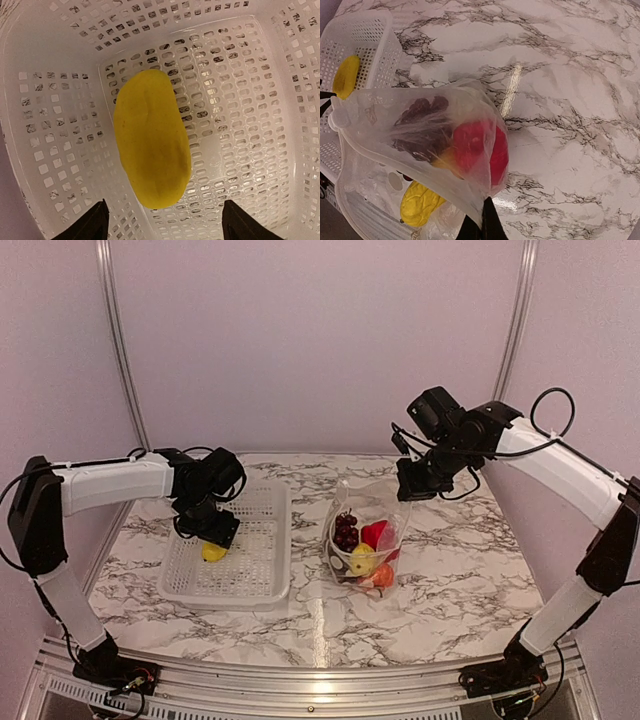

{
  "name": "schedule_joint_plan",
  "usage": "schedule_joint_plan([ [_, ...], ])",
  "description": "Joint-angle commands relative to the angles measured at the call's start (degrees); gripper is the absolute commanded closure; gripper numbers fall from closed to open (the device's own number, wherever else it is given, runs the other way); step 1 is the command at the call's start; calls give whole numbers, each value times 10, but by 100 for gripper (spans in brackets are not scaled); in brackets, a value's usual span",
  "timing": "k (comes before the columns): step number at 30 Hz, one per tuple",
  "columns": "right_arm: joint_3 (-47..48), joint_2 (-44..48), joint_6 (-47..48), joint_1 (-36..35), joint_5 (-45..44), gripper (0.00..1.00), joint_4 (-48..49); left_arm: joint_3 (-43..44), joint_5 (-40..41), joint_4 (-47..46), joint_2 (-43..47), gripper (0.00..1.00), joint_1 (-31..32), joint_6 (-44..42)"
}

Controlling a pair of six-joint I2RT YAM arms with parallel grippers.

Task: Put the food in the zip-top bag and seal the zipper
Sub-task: Pick up the fake fruit from the bin.

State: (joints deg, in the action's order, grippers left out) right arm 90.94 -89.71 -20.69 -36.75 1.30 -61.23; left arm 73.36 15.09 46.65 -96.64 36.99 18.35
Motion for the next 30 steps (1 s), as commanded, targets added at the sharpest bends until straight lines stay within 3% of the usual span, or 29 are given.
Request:
schedule_joint_plan([
  [1,-11,18,-3,-3,5,100,10,9,-13,6,-41,20,-12,-20],
  [20,-19,25,-17,-3,12,100,15,68,-1,-7,-144,26,-34,-53],
  [30,-18,19,-13,-3,16,100,16,72,-6,-8,-155,42,-39,-55],
])
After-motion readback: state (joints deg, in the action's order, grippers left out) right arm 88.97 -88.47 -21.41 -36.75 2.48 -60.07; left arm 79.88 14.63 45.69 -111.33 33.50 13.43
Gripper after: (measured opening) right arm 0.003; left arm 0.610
